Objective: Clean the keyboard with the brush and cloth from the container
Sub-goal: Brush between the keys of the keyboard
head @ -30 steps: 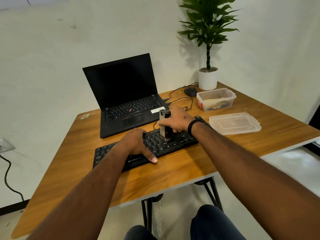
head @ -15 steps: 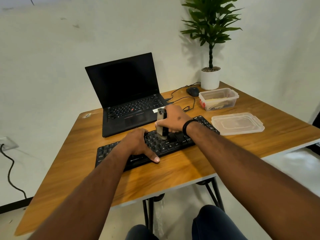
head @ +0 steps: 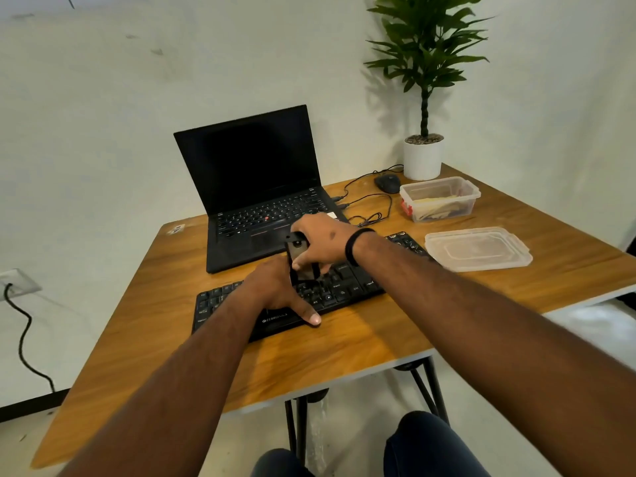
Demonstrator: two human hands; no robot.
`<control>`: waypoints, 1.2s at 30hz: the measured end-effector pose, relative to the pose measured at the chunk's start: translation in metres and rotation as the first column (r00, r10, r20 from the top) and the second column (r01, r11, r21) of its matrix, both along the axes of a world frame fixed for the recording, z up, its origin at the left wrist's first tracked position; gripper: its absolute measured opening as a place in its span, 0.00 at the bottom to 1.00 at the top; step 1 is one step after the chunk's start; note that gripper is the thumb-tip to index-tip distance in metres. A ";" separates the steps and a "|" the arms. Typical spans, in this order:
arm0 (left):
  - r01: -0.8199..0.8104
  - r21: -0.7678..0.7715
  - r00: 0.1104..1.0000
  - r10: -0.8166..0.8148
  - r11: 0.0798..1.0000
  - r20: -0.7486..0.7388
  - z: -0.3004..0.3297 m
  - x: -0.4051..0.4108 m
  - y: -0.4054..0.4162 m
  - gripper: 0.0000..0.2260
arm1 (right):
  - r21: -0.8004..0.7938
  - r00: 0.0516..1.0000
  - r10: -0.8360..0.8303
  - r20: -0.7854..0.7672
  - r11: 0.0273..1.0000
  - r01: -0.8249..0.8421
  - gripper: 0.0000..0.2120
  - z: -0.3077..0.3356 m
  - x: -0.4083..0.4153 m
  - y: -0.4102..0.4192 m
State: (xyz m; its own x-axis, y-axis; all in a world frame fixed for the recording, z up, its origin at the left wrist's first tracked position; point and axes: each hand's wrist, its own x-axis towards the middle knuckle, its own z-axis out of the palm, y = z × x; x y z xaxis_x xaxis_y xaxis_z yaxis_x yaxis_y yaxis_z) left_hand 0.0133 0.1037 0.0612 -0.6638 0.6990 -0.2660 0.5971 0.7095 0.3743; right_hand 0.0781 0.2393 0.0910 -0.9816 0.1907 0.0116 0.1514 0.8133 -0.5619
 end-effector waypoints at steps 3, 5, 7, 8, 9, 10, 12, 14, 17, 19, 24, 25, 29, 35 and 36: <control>0.030 -0.004 0.999 -0.030 1.000 -0.010 -0.001 -0.001 -0.001 0.56 | -0.032 0.997 -0.062 0.056 0.997 0.064 0.16 0.005 0.007 0.021; 0.045 -0.003 0.999 -0.045 0.999 -0.025 -0.001 0.000 -0.001 0.58 | -0.010 0.987 -0.115 0.113 0.993 0.116 0.16 0.011 0.012 0.034; 0.047 0.004 0.999 -0.047 0.999 -0.025 -0.001 0.000 -0.001 0.59 | 0.038 0.986 -0.121 0.115 0.992 0.117 0.16 0.013 0.013 0.034; 0.048 0.006 0.999 -0.048 0.999 -0.025 -0.001 0.000 -0.001 0.58 | 0.067 0.990 -0.103 0.092 0.993 0.097 0.16 0.013 0.011 0.029; 0.044 0.007 0.999 -0.044 0.999 -0.023 -0.001 0.000 -0.001 0.58 | 0.099 0.996 -0.074 0.058 0.993 0.068 0.15 0.011 0.008 0.022; 0.036 0.010 0.999 -0.036 0.999 -0.019 -0.002 -0.001 -0.001 0.57 | 0.115 0.999 -0.038 0.023 0.993 0.035 0.15 0.008 0.003 0.014; 0.022 0.033 1.000 -0.022 0.999 -0.001 -0.004 -0.002 -0.002 0.54 | 0.059 0.999 0.032 -0.020 0.998 -0.031 0.15 0.000 -0.003 0.002; 0.020 0.056 1.000 -0.020 0.998 0.000 -0.005 -0.003 -0.004 0.53 | -0.037 0.997 0.066 -0.029 0.997 -0.067 0.15 -0.003 -0.002 0.002; 0.043 0.048 0.999 -0.042 0.998 -0.024 -0.007 -0.006 -0.005 0.53 | -0.184 0.994 0.104 0.041 0.978 -0.094 0.13 0.002 0.012 0.020; 0.059 0.033 0.998 -0.057 0.998 -0.038 -0.006 -0.006 -0.004 0.53 | -0.201 0.989 0.096 0.113 0.977 -0.072 0.16 0.008 0.022 0.034; 0.048 0.010 0.998 -0.047 0.999 -0.045 -0.005 -0.005 -0.004 0.59 | 0.053 0.992 -0.015 0.124 0.999 0.009 0.14 0.016 0.022 0.033; 0.046 0.005 0.998 -0.046 0.999 -0.046 -0.005 -0.005 -0.005 0.59 | 0.096 0.995 -0.010 0.095 0.995 0.000 0.13 0.015 0.018 0.025; 0.040 0.014 0.998 -0.039 0.999 -0.041 -0.004 -0.003 -0.005 0.54 | 0.222 0.995 0.099 0.010 0.970 -0.099 0.11 0.007 0.007 -0.001; 0.074 0.020 0.996 -0.073 0.997 -0.046 -0.008 -0.009 -0.006 0.61 | 0.091 0.982 0.046 0.182 0.994 -0.064 0.11 0.026 0.021 0.022; 0.075 0.021 0.996 -0.074 0.997 -0.051 -0.008 -0.009 -0.006 0.61 | 0.152 0.985 0.009 0.174 0.988 -0.036 0.10 0.027 0.021 0.026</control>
State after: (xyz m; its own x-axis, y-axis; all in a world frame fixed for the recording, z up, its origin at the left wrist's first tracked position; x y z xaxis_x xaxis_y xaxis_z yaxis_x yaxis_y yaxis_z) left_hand 0.0047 0.0978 0.0532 -0.6216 0.7526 -0.2172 0.6665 0.6538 0.3583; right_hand 0.0992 0.2657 0.1181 -0.9754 0.1776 -0.1303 0.2155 0.8925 -0.3963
